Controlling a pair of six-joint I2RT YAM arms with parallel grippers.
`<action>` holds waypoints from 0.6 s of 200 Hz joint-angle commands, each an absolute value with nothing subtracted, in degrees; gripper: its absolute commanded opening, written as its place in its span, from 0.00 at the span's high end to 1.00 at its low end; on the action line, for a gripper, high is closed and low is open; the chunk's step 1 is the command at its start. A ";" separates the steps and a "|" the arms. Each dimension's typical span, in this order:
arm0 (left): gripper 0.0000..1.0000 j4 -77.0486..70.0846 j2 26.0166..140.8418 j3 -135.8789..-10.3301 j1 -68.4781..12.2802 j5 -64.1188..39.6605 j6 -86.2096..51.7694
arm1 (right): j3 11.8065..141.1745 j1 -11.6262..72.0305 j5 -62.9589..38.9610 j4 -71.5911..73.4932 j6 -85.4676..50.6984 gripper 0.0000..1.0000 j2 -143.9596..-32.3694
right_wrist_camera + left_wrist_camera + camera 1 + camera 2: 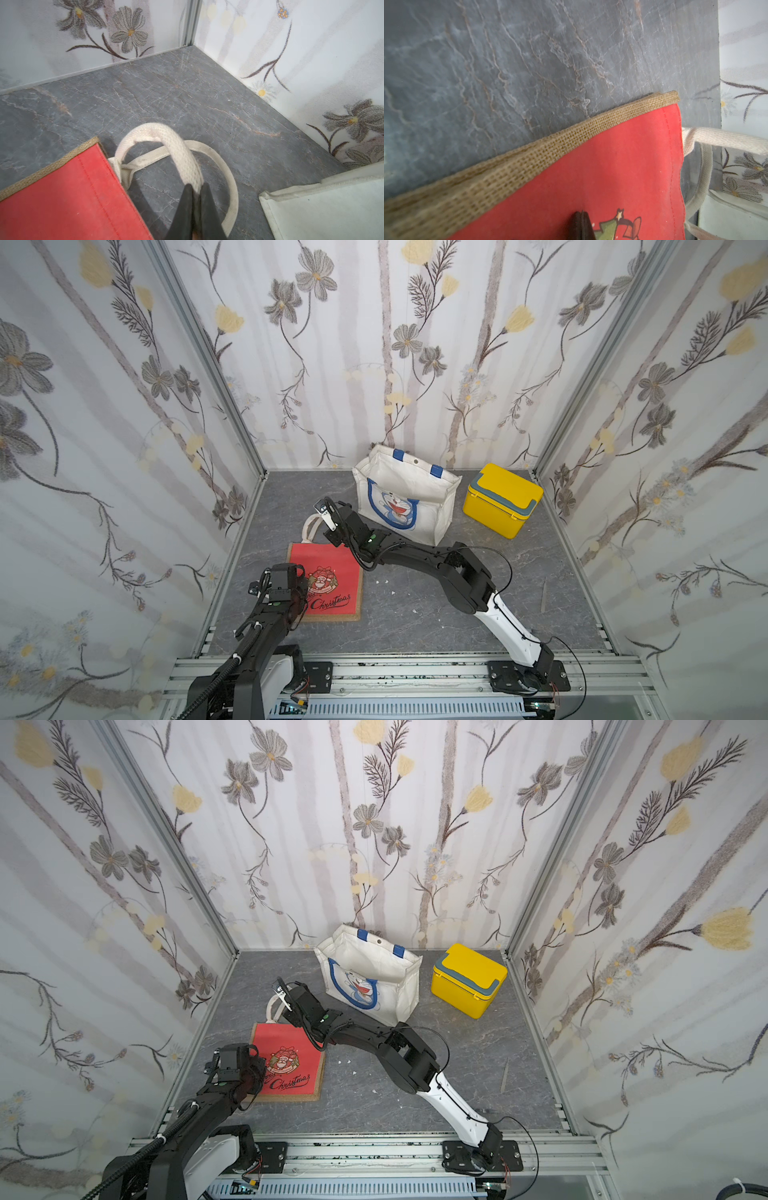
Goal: Put away the canvas bag
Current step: Adjust the canvas bag at the center of the board.
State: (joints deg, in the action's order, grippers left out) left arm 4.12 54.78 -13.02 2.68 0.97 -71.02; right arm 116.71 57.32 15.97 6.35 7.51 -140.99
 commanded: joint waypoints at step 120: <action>0.97 7.04 54.58 -13.20 2.77 -2.07 -73.31 | 125.07 54.99 17.14 4.17 5.84 0.38 -145.46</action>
